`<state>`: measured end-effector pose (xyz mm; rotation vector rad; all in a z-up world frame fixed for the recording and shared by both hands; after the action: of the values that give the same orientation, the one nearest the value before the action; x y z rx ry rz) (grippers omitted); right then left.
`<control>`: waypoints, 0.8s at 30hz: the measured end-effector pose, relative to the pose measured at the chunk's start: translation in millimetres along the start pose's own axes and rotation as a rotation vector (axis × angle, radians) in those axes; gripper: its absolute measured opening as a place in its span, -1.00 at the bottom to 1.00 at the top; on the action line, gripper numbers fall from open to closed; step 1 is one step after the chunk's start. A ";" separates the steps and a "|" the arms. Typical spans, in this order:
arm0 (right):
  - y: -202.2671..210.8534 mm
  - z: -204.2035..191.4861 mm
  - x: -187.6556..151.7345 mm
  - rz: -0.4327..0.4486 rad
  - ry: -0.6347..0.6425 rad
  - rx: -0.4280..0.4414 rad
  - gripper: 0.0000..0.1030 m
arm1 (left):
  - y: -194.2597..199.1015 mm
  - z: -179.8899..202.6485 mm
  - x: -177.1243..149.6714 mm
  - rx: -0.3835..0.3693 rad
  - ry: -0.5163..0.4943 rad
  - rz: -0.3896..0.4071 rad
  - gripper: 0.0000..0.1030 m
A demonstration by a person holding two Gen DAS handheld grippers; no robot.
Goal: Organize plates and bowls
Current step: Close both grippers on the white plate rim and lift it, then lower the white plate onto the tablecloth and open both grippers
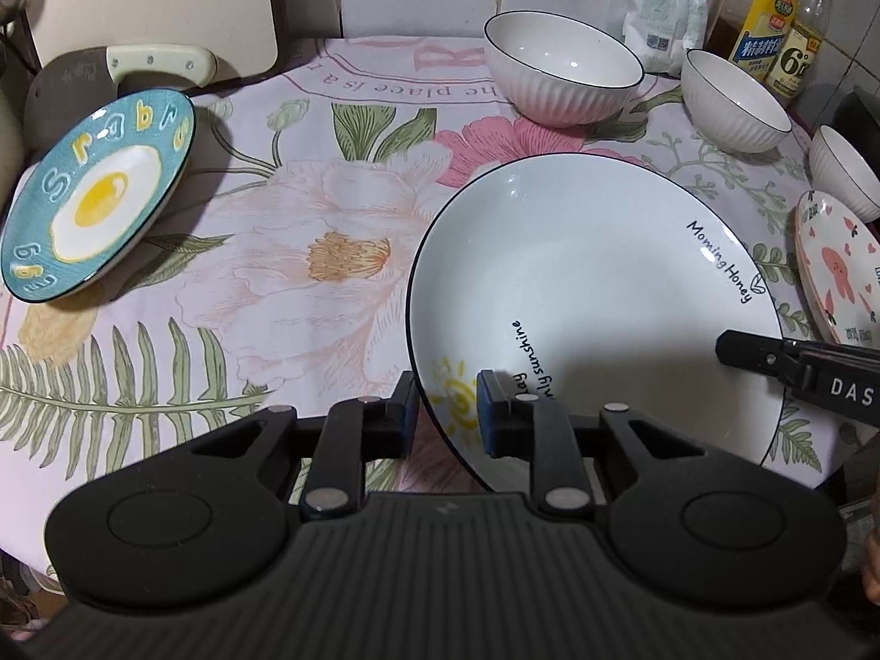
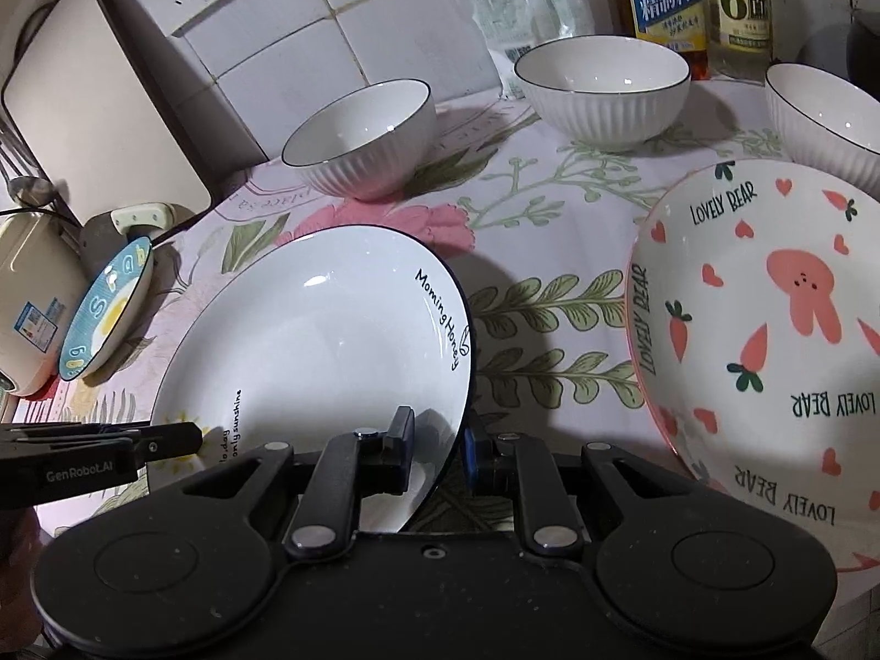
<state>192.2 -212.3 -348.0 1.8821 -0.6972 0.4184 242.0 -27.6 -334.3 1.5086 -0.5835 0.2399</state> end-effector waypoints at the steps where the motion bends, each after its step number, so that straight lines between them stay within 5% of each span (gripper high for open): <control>1: 0.0 0.2 0.1 -0.005 0.001 -0.005 -0.58 | 1.3 0.3 -0.4 0.005 -0.006 -0.004 -0.59; 13: 33.4 -18.8 2.4 -0.061 0.091 -0.064 -0.34 | 34.0 -5.6 -12.3 0.025 -0.009 -0.108 -0.34; 24: 91.2 -57.7 13.0 -0.052 0.179 -0.044 0.26 | 83.5 -17.1 -18.9 0.033 -0.023 -0.124 0.02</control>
<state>145.7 -189.7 -252.3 1.7921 -0.5331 0.5270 188.2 -1.1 -270.8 1.5755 -0.5045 0.1374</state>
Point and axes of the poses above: each gripper's, at about its wrist camera, not at the fingertips, and y roughly against the way its jaws point, z to its right, x to its top, the point moved 10 cm from there along -y, roughly the way its jaws point, and after that the axes turned 7 degrees about x, right-handed, at the moved point
